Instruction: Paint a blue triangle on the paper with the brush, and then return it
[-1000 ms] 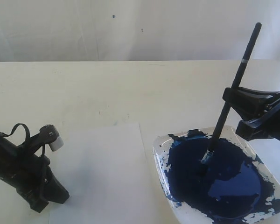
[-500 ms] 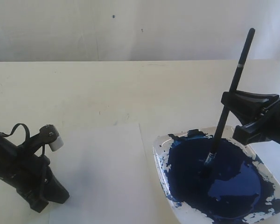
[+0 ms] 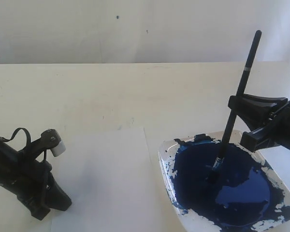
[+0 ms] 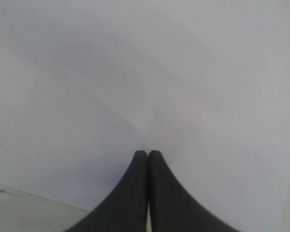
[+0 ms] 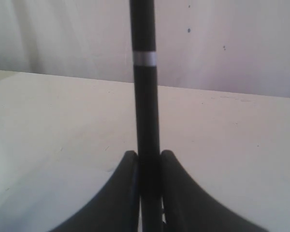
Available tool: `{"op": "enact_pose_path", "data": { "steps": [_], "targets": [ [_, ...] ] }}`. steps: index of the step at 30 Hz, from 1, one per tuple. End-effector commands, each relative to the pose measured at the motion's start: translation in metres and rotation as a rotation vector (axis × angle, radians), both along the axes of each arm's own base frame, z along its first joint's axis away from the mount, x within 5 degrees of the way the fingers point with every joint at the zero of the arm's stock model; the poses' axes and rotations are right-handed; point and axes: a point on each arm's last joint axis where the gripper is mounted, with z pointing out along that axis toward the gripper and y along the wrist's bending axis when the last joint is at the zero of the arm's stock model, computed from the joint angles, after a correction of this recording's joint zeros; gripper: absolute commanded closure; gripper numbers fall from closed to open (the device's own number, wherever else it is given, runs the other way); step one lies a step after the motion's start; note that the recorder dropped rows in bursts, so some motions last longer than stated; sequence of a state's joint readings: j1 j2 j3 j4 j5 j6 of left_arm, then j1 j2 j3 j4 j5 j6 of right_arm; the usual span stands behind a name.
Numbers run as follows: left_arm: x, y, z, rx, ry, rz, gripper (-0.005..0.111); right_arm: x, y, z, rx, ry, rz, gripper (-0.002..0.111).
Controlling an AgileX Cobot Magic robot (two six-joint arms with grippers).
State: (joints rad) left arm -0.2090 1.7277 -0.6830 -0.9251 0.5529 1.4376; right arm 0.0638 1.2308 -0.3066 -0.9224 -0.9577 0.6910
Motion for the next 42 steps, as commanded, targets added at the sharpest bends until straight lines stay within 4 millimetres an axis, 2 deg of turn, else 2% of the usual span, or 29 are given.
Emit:
{"op": "enact_pose_path", "data": {
  "steps": [1,21,29,35,42],
  "targets": [
    [-0.004,-0.001,0.001,-0.007,0.017,-0.013,0.107,0.0,-0.002,-0.002,-0.01,-0.001,-0.013,0.108],
    [-0.004,-0.001,0.001,-0.007,0.017,-0.013,0.107,0.002,-0.003,0.0,0.014,-0.002,-0.035,0.108],
    [-0.004,-0.001,0.001,-0.007,0.017,-0.013,0.107,0.0,0.001,0.015,0.061,-0.16,0.022,0.108],
    [-0.004,-0.001,0.001,-0.01,0.021,-0.015,0.107,-0.008,0.014,0.025,0.114,-0.242,0.157,0.108],
    [-0.004,-0.001,0.001,-0.009,0.02,-0.014,0.107,-0.013,0.052,0.045,0.136,-0.297,0.335,0.108]
  ]
}}
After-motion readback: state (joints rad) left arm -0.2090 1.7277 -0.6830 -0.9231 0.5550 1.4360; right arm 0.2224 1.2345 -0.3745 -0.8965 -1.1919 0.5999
